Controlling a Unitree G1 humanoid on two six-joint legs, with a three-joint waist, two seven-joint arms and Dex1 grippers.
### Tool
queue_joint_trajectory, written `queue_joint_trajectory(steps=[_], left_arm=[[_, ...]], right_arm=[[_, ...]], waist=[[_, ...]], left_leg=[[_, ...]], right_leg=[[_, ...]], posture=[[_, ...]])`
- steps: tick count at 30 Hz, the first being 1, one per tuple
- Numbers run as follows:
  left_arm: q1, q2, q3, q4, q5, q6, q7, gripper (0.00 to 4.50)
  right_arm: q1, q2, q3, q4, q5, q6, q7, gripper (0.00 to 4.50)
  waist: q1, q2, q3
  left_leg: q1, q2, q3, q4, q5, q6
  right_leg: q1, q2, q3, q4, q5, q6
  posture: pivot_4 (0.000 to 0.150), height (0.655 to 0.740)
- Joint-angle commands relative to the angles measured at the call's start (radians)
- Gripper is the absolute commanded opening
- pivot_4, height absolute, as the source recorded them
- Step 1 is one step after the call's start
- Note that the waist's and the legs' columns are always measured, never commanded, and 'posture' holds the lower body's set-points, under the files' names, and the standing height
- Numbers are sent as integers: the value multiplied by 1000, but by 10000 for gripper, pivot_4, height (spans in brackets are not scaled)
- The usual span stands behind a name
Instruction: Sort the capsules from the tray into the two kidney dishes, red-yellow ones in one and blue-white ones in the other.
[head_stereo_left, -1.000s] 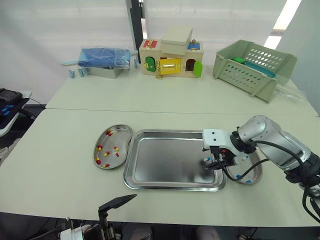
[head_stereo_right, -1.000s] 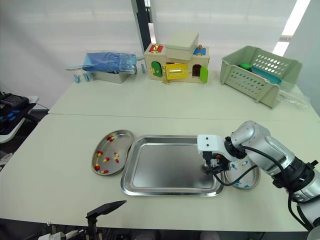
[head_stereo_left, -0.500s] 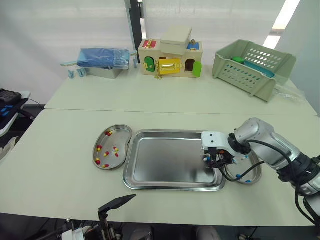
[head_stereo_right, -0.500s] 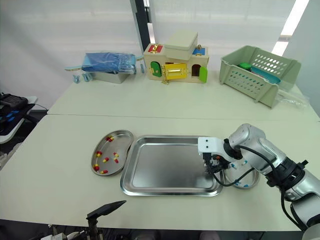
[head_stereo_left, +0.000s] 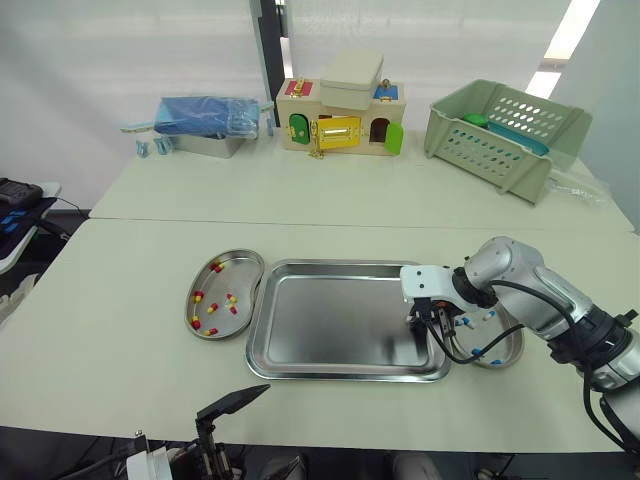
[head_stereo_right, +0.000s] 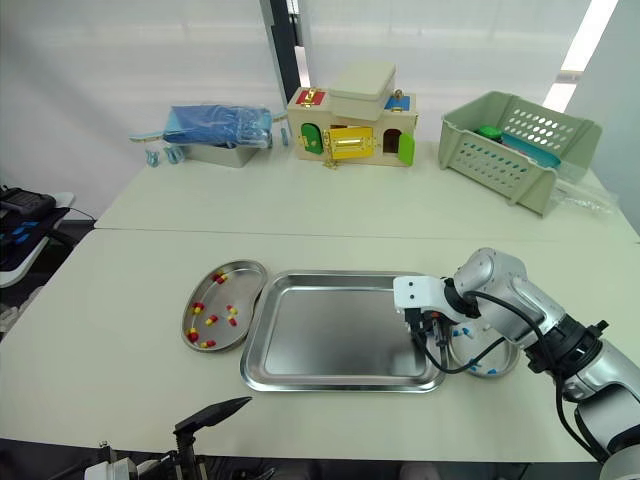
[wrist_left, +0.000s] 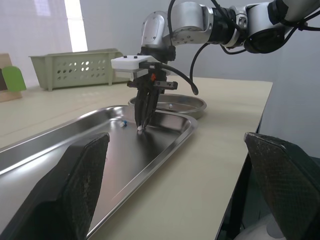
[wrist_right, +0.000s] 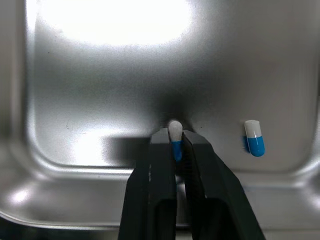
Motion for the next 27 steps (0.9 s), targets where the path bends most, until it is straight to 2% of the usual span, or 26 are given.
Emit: queue_joint_trajectory(steps=[1,5,9,13,17,20,27], left_arm=[[-6,17,0,4,-18,-20,-8,45000],[-27,32,5,17,-33,-22,-22,45000],[-32,56,3,7,-62,-9,-50,45000],[-63,91,-4,15,-87,-4,-102,45000],[-117,117,-9,38,-117,23,-142,45000],[-181,142,-24,-2,-125,89,-119,45000],[-242,165,-33,-65,-126,194,-79,45000]], right_arm=[[15,6,-22,-20,5,13,12,72],[26,6,-81,-58,49,39,14,72],[77,-20,-235,-179,202,125,42,72],[186,-135,-403,-274,306,173,53,72],[326,-255,-539,-311,352,187,37,72],[455,-328,-641,-325,365,180,14,72],[567,-345,-692,-347,379,171,-76,72]], waist=[[0,0,0],[1,0,0],[2,0,1],[8,0,1],[7,0,1],[7,0,1],[-11,0,1]], left_leg=[[0,0,0,0,0,0],[0,0,0,0,0,0],[-1,0,0,0,0,0],[-1,0,-1,0,0,0],[-1,0,-1,0,0,0],[-1,0,-1,0,0,0],[1,1,1,0,0,0]], right_leg=[[0,0,0,0,0,0],[0,0,0,0,0,0],[0,0,0,0,0,0],[0,0,-1,-1,0,0],[1,0,-2,-2,0,0],[1,0,-2,-1,0,0],[1,1,1,1,0,0]], posture=[[1500,7400],[1500,7400],[1500,7400],[1500,7400],[1500,7400],[1500,7400],[1500,7400]])
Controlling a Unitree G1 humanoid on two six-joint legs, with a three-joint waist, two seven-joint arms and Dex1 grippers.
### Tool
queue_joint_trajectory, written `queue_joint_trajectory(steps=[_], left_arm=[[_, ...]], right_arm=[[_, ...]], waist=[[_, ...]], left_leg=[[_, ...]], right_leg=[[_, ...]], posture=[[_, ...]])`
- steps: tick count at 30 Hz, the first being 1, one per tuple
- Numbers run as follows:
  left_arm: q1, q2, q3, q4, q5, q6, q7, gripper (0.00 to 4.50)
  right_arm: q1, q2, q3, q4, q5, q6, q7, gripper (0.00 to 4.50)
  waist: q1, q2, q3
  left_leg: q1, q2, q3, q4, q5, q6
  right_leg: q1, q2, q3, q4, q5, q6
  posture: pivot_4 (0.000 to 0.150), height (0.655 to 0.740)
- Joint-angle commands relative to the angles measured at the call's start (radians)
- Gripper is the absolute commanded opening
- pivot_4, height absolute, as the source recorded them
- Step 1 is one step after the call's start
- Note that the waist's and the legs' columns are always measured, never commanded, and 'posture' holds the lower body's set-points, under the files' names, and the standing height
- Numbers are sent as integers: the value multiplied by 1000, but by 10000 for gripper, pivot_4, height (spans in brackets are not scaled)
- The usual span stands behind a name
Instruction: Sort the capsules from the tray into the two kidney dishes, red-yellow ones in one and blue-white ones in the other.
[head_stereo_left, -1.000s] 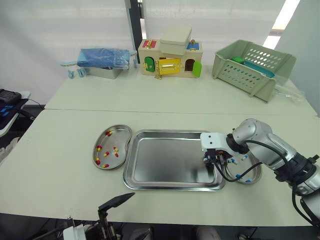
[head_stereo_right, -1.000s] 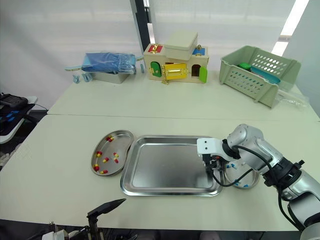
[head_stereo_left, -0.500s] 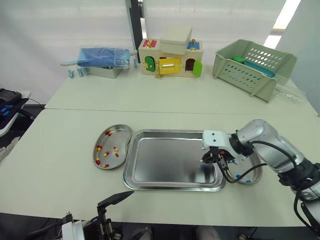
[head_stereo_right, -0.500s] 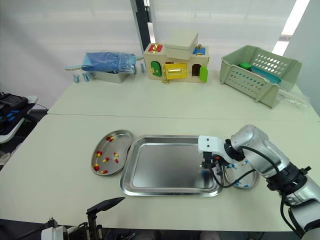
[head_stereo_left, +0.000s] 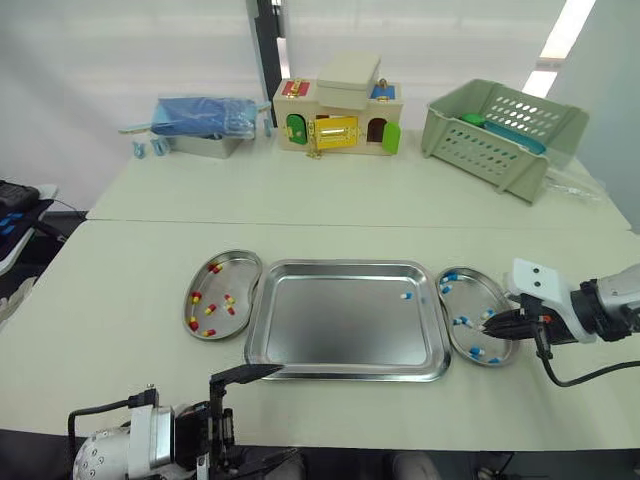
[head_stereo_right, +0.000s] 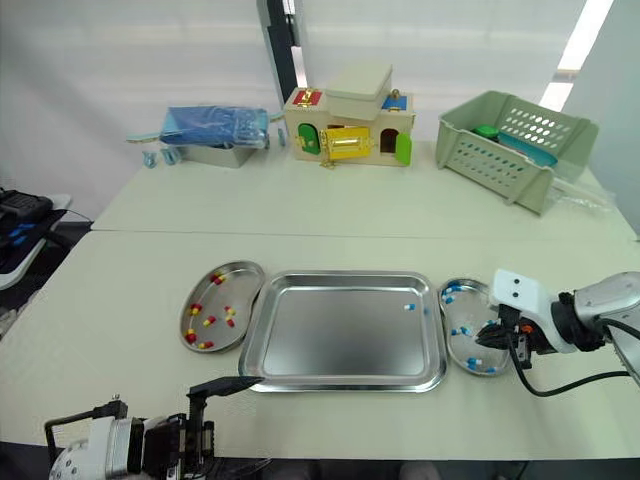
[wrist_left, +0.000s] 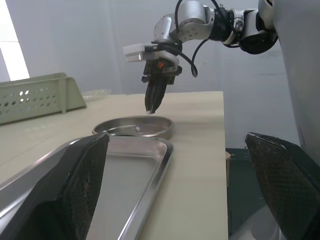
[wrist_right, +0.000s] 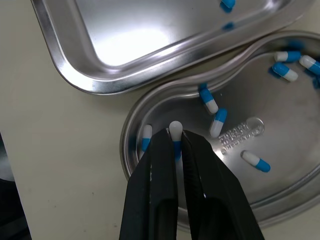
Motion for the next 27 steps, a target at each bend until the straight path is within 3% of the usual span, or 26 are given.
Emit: queue_joint_trajectory(steps=[1,8,9,17,23,27], left_arm=[[-8,11,0,-34,-15,39,12,45000],[-20,9,15,-44,-14,71,13,45000],[-18,8,18,-45,-12,72,15,45000],[-4,0,26,-51,8,74,37,45000],[-2,-13,40,-57,40,89,118,45000],[5,-5,87,-62,62,116,210,45000]], right_arm=[[18,-4,-41,-35,16,-12,-45,72],[36,-15,-22,-8,16,-40,-82,72],[36,-16,-20,-5,18,-42,-83,6832],[25,-8,-16,22,35,-59,-76,26554],[46,9,-77,56,94,-86,-69,44417],[107,51,-184,106,145,-171,-47,44417]], waist=[[0,0,0],[8,0,0],[8,0,0],[11,0,0],[13,-1,1],[16,-2,1]], left_leg=[[0,0,0,0,0,0],[-1,0,0,0,0,0],[-1,0,0,0,0,0],[-1,0,0,0,0,0],[-1,0,0,0,0,0],[-1,0,0,0,0,0]], right_leg=[[0,0,0,0,0,0],[0,0,0,-1,0,0],[0,0,0,-1,0,0],[0,0,0,-1,0,0],[0,0,0,-1,0,0],[0,0,0,-1,0,0]], posture=[[1500,7400],[1500,7400],[1500,7400],[1500,7400],[1500,7400],[1500,7400]])
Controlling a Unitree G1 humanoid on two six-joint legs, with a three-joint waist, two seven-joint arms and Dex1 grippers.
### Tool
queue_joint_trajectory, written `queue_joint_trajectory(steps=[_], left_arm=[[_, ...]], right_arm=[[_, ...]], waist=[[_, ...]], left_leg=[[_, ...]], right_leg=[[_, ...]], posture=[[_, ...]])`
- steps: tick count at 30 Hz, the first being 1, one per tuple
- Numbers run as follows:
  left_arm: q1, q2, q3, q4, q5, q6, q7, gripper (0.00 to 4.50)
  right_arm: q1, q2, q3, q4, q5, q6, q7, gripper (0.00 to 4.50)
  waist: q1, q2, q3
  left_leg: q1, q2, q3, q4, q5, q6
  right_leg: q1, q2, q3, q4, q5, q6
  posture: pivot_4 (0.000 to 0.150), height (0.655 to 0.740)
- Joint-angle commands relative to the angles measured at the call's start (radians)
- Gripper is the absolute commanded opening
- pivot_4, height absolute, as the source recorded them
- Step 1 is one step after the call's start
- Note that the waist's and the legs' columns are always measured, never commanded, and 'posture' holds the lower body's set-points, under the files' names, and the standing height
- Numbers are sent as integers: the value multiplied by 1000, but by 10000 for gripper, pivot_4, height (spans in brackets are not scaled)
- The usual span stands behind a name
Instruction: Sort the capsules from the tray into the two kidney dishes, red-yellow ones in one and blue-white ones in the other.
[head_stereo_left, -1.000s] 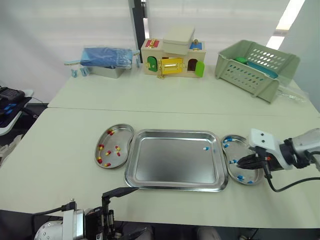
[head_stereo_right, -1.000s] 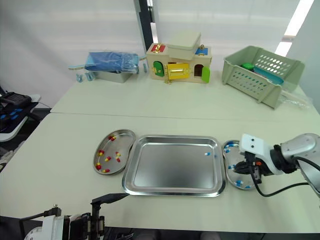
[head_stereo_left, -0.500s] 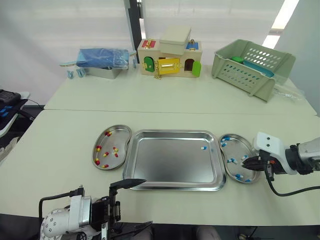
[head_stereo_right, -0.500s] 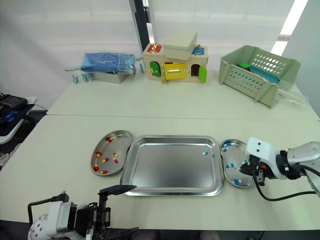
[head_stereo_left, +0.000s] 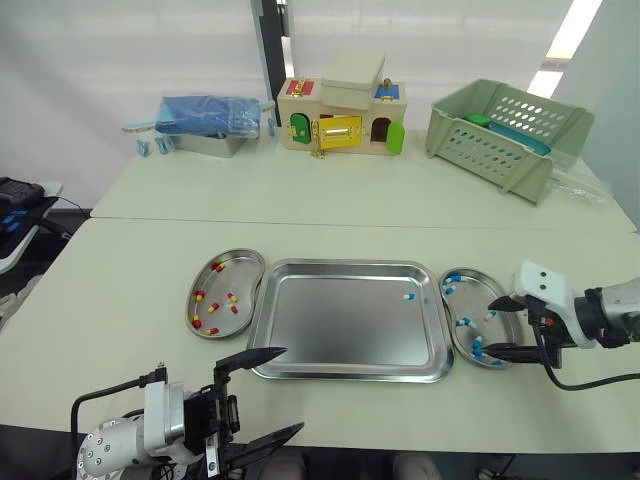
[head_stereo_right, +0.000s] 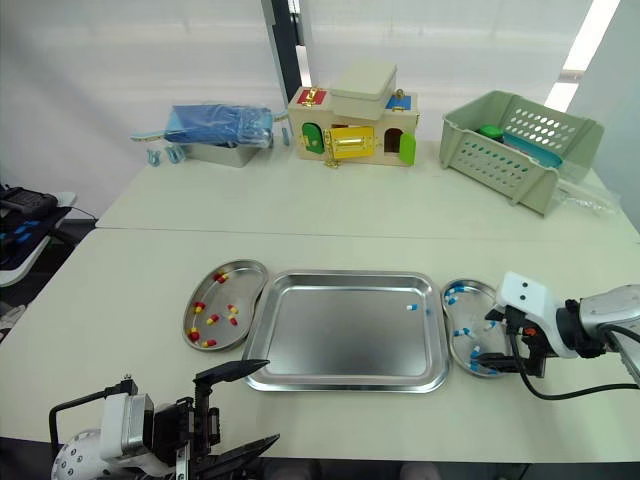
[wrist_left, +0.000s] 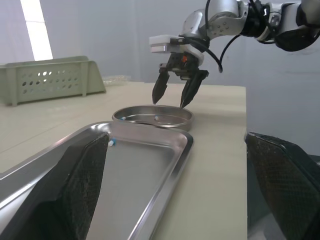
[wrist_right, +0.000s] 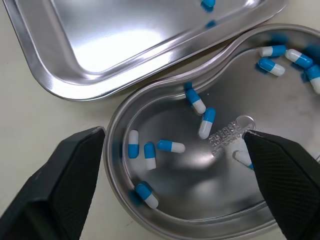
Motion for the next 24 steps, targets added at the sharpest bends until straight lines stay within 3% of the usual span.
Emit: queue_joint_trajectory(steps=[1,8,14,19,24], left_arm=[[20,25,94,-35,21,55,106,45000],[45,177,406,-17,-15,296,303,45000],[-77,331,615,235,19,416,344,45000],[-131,455,636,500,110,430,271,45000],[-234,492,608,679,179,363,221,45000]], right_arm=[[70,29,-151,62,42,-135,37,44417],[169,65,-326,310,54,-342,93,44417],[202,78,-366,449,33,-432,85,44417],[162,94,-366,537,41,-475,48,44417],[149,98,-354,555,40,-489,33,44417]], waist=[[2,-1,1],[2,-2,1],[-3,-1,1],[-13,0,2],[-20,1,2]], left_leg=[[0,0,0,0,0,0],[1,0,0,0,0,0],[2,0,0,0,0,0],[2,0,1,-1,0,0],[2,0,2,-2,0,0]], right_leg=[[0,0,0,0,0,0],[1,0,0,0,0,0],[1,0,0,1,0,0],[0,0,1,1,0,0],[-1,0,1,2,0,0]], posture=[[1500,7400],[1500,7400],[1500,7400],[1500,7400],[1500,7400]])
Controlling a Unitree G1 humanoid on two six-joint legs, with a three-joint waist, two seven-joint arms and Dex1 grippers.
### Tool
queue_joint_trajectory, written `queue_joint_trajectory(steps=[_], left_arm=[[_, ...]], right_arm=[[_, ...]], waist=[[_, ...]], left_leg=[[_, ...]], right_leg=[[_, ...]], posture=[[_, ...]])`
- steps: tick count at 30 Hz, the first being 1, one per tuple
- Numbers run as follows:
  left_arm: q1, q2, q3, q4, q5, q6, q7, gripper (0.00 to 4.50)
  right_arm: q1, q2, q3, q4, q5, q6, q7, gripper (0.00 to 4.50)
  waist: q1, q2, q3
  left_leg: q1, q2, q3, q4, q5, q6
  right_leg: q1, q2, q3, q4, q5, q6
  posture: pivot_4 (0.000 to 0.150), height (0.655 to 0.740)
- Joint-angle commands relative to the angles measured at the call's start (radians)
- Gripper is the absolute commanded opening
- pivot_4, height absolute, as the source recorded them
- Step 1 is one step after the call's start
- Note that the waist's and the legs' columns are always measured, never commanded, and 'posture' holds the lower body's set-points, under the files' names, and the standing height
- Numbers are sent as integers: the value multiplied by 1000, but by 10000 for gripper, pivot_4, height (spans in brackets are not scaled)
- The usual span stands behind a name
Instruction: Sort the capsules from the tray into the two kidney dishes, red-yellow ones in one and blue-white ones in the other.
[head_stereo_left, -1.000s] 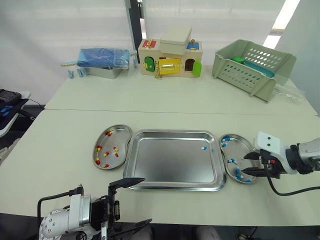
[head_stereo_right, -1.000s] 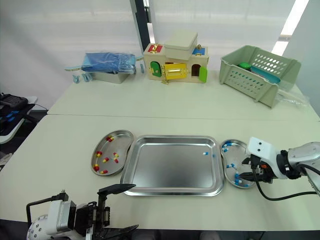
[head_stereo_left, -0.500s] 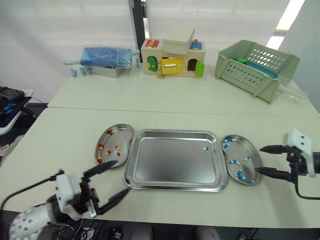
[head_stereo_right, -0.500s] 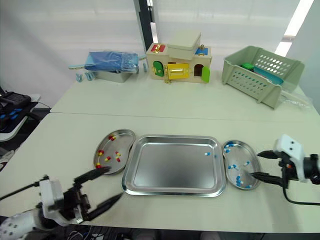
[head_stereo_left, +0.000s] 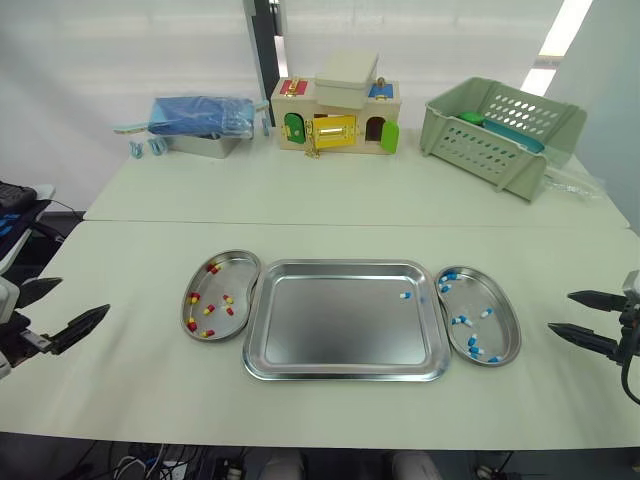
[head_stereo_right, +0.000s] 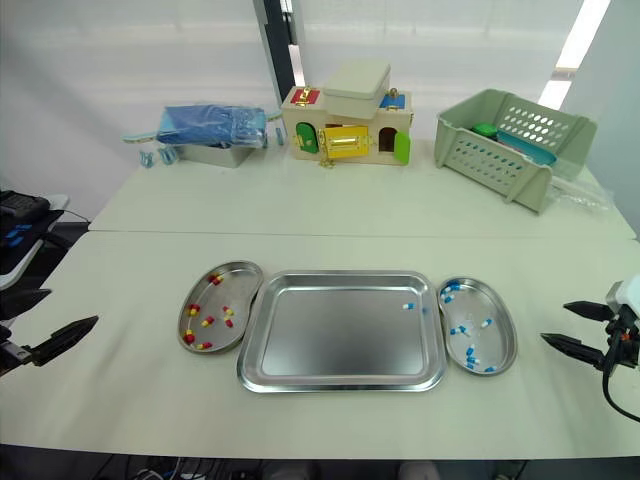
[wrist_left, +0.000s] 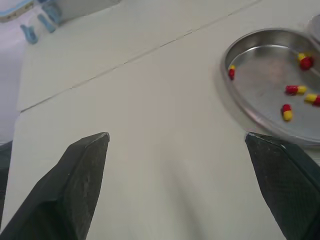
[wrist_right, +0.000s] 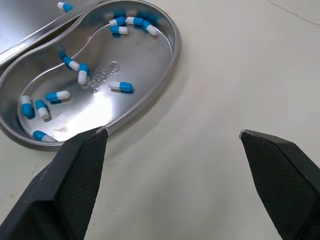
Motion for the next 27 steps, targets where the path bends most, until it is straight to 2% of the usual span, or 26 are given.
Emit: queue_joint_trajectory(steps=[1,14,18,23,27], left_arm=[[-63,41,-7,84,38,-54,-38,45000],[-169,21,-72,208,89,-111,-100,45000],[-156,-32,-80,175,69,-166,-141,45000],[-51,-138,-95,-42,10,-178,-213,45000],[51,-218,-121,-251,-42,-161,-228,45000]], right_arm=[[-16,-9,-22,-4,6,-22,-7,44417],[-17,-32,-22,12,-9,-33,10,44417],[-18,-64,-1,-1,-25,-44,46,44417],[-74,-129,62,-133,16,29,117,44417],[-192,-168,162,-240,50,131,164,44417]], waist=[[-1,0,0],[-4,0,0],[-4,1,1],[-10,1,1],[-9,2,1]], left_leg=[[0,0,0,0,0,0],[0,0,0,0,0,0],[0,0,0,0,0,0],[0,1,1,1,0,0],[0,1,1,1,0,0]], right_leg=[[0,0,0,0,0,0],[-1,0,0,1,0,0],[-1,0,0,1,0,0],[-1,0,1,1,0,0],[0,0,1,1,0,0]], posture=[[1500,7400],[1500,7400],[1500,7400],[1500,7400],[1500,7400]])
